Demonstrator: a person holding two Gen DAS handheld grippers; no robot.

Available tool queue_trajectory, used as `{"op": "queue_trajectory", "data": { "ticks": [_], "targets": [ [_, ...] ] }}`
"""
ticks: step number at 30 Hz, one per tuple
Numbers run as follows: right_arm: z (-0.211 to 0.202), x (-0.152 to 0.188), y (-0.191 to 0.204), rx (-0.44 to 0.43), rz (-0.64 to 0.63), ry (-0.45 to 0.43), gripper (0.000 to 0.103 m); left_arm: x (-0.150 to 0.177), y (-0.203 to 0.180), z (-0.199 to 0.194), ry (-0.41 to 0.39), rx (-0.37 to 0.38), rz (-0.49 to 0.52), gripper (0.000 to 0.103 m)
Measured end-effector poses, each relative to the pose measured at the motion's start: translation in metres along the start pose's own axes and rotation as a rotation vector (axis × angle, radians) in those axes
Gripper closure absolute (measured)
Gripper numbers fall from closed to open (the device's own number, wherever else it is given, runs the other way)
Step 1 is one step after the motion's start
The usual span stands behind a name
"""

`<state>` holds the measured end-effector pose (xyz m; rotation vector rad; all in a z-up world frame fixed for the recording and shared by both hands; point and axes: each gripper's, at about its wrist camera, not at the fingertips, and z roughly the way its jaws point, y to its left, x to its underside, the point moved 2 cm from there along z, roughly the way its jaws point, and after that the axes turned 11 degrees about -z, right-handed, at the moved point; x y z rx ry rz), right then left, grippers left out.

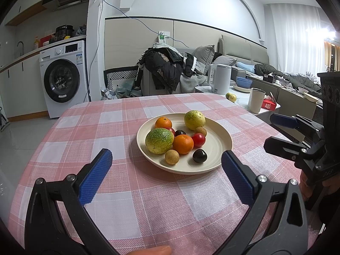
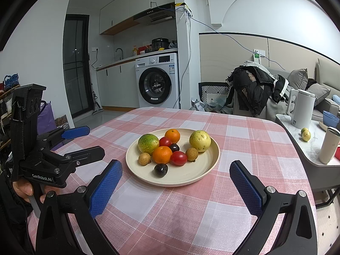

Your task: Organize fruits

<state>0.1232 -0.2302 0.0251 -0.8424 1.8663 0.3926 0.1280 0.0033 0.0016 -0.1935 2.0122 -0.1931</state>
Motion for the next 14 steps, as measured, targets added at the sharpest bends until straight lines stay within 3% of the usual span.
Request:
{"op": "queue_trajectory", "data": {
  "ticks": [14],
  "targets": [
    [0.0000, -0.0003, 0.0002, 0.000, 0.000, 0.000, 0.000, -0.0008, -0.0024, -0.0025, -0.010, -0.001, 0.003, 0.001]
  ]
}}
